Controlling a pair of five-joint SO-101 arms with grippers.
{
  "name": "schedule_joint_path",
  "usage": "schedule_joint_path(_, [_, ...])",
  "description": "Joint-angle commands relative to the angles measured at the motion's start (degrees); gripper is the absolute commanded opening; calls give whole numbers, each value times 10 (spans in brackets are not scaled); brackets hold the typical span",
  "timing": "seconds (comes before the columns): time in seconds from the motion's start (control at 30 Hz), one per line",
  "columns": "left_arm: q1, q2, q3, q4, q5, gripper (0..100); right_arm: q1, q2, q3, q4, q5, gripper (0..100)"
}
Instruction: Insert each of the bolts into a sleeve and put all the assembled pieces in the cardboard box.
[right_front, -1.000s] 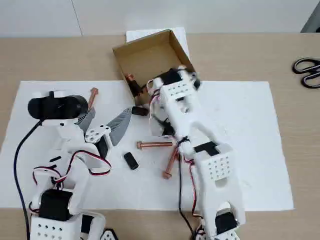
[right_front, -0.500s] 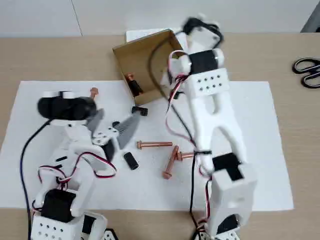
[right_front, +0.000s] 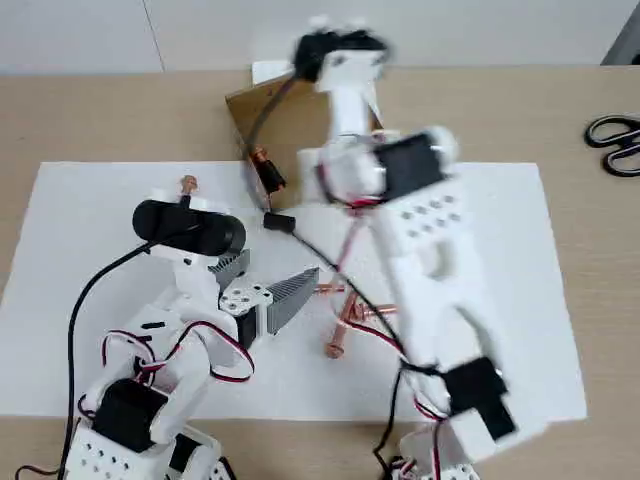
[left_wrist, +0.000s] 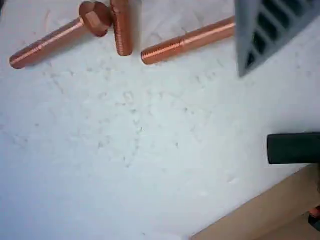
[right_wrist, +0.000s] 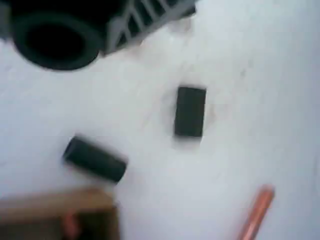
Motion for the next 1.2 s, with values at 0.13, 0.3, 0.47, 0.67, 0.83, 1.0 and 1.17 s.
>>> schedule_joint_path(0.13, [8, 3, -26, 3, 2, 309, 187, -179, 26, 3, 4, 4])
schedule_joint_path(0.3, [47, 45, -34, 8, -47, 309, 253, -312, 168, 8, 1, 4])
schedule_joint_path(0.47, [90, 203, -182, 30, -48, 309, 282, -445, 360, -51, 4, 4])
schedule_joint_path(0.67, [106, 468, -491, 120, 94, 309, 298, -577, 514, -94, 4, 4])
schedule_joint_path(0.83, [124, 664, -749, 331, 160, 309, 403, -643, 587, -102, 10, 4])
schedule_joint_path(1.0, [125, 748, -813, 385, 32, 309, 444, -681, 638, -102, 58, 4])
schedule_joint_path(1.17, [127, 752, -804, 384, -201, 309, 451, -712, 681, -102, 60, 4])
